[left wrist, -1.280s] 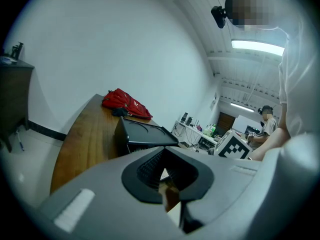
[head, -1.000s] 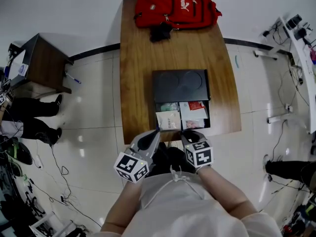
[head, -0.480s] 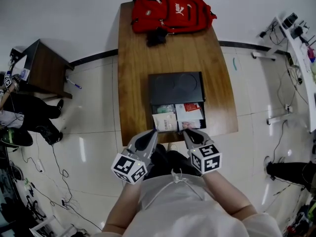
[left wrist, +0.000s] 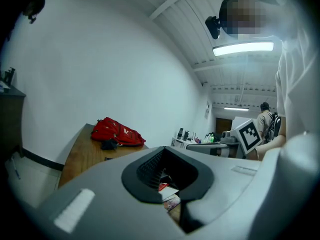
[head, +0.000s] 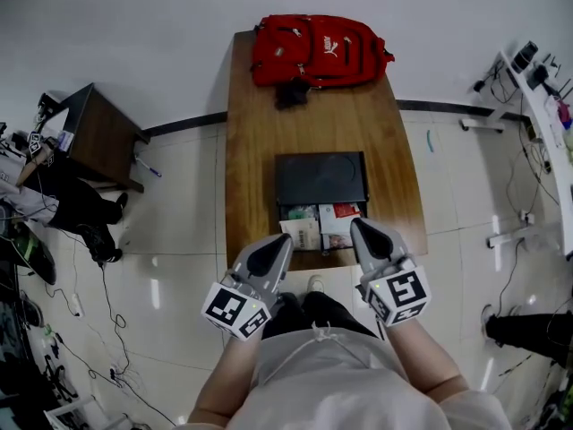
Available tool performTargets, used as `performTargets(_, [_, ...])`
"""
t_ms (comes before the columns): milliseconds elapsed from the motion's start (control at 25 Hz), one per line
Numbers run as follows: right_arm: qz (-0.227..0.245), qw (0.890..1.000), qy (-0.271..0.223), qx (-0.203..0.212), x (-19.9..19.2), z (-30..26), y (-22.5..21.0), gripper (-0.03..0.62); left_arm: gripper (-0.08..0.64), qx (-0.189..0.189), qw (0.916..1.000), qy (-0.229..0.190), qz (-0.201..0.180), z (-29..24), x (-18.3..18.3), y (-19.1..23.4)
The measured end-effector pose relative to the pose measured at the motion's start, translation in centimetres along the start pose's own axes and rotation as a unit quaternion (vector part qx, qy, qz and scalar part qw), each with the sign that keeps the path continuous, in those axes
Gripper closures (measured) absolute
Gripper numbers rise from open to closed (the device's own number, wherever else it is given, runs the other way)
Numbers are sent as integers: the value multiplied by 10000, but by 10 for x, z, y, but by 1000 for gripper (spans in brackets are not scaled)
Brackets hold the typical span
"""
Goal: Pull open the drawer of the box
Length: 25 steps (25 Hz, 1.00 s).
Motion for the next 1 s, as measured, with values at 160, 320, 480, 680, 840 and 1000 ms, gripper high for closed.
performTargets(160, [-173, 9998, 44, -72, 3, 18, 6, 584, 555, -59, 10000, -6, 13, 15, 2, -15])
performTargets(320, [4, 10000, -79, 6, 10, 38, 32, 584, 555, -41, 9999, -100, -17, 44, 6, -28])
performTargets(480, [410, 9987, -277, 147, 13, 70, 72, 584, 555, -105, 9998, -141, -4, 82, 6, -52])
performTargets(680, [509, 9976, -394, 267, 1, 114, 123, 584, 555, -248, 9993, -280, -43, 133, 4, -86])
performTargets(840, [464, 9981, -357, 182, -14, 155, 159, 584, 555, -365, 9990, -237, -98, 175, -6, -114])
performTargets(1000, [284, 9993, -221, 35, -26, 194, 189, 584, 555, -386, 9989, -248, -104, 215, -7, -140])
Point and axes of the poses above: the fingertips, and each gripper's own axes: z backward along the fingers, y to its left, x out of its top, the point moved 9 cm from there along z, backward along the fingers, and after that the axes turned 10 degrees about -y, right-handed, at the moved point
